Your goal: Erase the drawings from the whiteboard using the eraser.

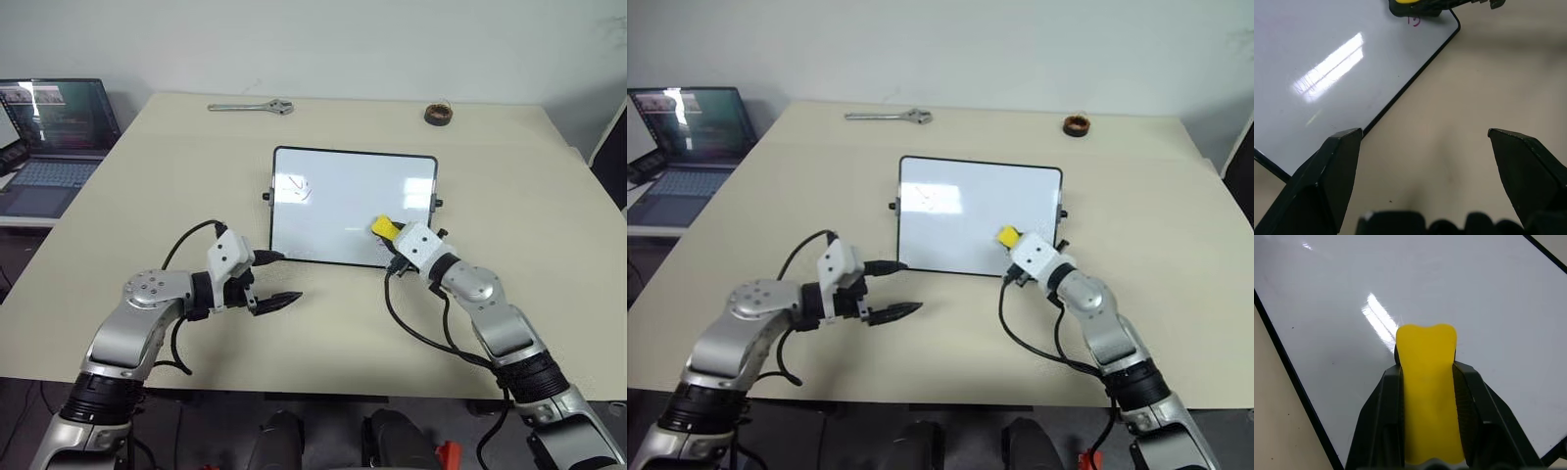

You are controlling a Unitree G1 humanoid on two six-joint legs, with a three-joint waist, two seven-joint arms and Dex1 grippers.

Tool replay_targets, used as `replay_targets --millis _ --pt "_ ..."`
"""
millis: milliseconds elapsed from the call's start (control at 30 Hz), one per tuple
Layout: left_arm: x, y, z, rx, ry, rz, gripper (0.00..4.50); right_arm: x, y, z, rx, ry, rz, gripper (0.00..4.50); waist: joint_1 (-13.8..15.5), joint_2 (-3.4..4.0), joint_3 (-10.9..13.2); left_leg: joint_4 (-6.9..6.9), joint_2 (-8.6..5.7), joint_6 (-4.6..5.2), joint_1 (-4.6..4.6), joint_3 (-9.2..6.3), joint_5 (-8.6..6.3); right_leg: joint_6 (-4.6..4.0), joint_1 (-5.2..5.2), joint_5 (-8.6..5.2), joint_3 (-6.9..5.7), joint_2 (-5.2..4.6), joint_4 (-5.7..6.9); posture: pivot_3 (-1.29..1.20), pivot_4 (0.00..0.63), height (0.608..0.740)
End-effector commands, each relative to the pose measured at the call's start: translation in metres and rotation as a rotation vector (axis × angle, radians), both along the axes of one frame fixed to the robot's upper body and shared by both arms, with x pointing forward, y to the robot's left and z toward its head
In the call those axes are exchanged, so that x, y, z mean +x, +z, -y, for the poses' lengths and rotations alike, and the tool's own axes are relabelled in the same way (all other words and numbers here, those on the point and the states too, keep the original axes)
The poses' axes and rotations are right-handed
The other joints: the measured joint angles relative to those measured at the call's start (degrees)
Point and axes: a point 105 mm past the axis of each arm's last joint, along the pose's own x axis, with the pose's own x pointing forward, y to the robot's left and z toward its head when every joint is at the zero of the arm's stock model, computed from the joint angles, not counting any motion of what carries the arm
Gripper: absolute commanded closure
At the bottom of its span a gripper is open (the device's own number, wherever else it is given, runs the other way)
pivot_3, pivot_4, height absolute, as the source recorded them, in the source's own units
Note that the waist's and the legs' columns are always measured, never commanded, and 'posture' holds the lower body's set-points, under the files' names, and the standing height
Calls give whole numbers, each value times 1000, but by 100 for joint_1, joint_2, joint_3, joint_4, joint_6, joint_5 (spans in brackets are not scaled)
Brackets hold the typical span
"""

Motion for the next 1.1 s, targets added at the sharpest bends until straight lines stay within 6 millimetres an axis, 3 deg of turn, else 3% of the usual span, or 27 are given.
replay_targets --millis 33,100,267,333,500,633,733,833,933,1100 --pt "-2 12 4 6 -26 52 0 -17 -37 6 -125 67 -127 3487 3 -1 -1 0 0 0 3 -2 0 0 3 0 -2 0 2 0 150 740" --pt "-2 13 4 7 -25 51 0 -19 -41 10 -144 61 -133 3487 0 -3 -2 1 -1 0 10 -3 0 0 10 0 -3 0 3 0 150 740" --pt "-1 15 5 9 -29 52 0 10 -1 32 -60 -151 63 3488 -11 -3 -2 4 -3 0 28 1 3 -5 20 5 2 3 11 0 150 740" --pt "-1 17 6 10 -32 53 0 15 3 39 -44 -205 78 3488 -6 -3 -2 4 -4 1 30 0 8 -7 19 8 2 4 16 0 150 740" --pt "-2 18 7 9 -33 53 0 8 -14 35 -85 -160 1 3488 3 -8 -5 4 -3 1 29 -3 10 -5 22 10 0 4 14 0 150 740" --pt "-2 20 8 7 -32 53 0 -15 -39 18 -186 3 -113 3489 -1 -12 -8 3 -2 1 30 -3 10 -5 23 10 0 3 12 0 150 740" --pt "-2 22 9 5 -31 53 0 -16 -41 20 -238 18 -112 3489 -18 -12 -8 3 -3 1 32 -1 10 -5 23 10 1 3 13 0 150 740" --pt "-2 22 10 5 -32 51 0 -7 -26 26 -228 -42 -34 3489 -25 -13 -8 3 -3 1 36 1 10 -5 24 10 3 4 13 0 150 740" --pt "-3 22 11 4 -33 49 0 7 4 32 -134 -141 85 3489 -31 -12 -8 3 -3 1 35 1 10 -6 24 11 4 5 13 0 150 740" --pt "-3 21 11 3 -36 47 0 13 18 30 -39 -197 109 3494 -7 -12 -8 2 -2 0 29 -1 10 -4 20 12 3 5 13 0 150 740"
